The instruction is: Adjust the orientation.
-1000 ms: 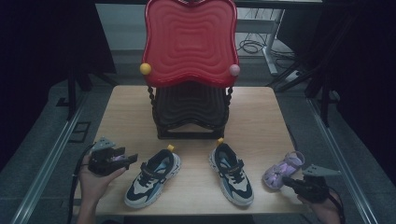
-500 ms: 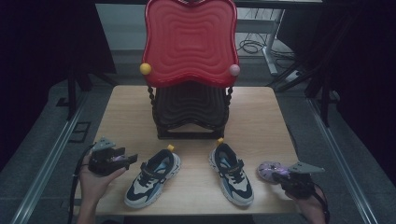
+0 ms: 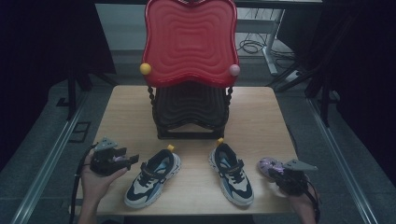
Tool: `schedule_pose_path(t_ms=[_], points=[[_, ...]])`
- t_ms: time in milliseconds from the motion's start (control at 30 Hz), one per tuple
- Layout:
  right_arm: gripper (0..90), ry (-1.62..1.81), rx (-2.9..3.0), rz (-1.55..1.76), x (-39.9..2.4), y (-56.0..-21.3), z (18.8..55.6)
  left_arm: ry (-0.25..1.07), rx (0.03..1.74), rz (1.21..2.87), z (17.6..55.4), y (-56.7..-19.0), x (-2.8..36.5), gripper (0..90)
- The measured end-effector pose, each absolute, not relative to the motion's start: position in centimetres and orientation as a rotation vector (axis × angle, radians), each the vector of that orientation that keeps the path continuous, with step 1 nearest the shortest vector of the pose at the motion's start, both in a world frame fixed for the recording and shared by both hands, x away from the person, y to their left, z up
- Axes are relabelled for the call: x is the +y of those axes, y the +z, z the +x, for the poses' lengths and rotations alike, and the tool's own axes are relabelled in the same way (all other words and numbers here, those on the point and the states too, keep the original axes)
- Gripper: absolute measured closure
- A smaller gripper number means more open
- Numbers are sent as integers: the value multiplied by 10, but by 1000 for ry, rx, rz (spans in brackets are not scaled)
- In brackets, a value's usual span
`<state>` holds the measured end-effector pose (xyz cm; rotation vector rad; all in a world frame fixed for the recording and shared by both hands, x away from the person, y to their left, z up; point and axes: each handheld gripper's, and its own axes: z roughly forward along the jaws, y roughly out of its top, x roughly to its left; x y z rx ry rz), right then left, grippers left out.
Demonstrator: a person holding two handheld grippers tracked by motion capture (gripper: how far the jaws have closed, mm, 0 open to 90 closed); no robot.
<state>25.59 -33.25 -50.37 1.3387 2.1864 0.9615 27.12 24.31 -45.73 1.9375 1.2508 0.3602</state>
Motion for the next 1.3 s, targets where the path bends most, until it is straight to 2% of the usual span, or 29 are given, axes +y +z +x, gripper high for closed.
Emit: schedule_pose_path(t_ms=[667,1300], points=[[895,999,2186,1326,-322,-498,257,363,1249,1939,271,-457,244,378],[895,805,2178,1297,-303,-508,268,364,1248,1943,271,-457,243,378]])
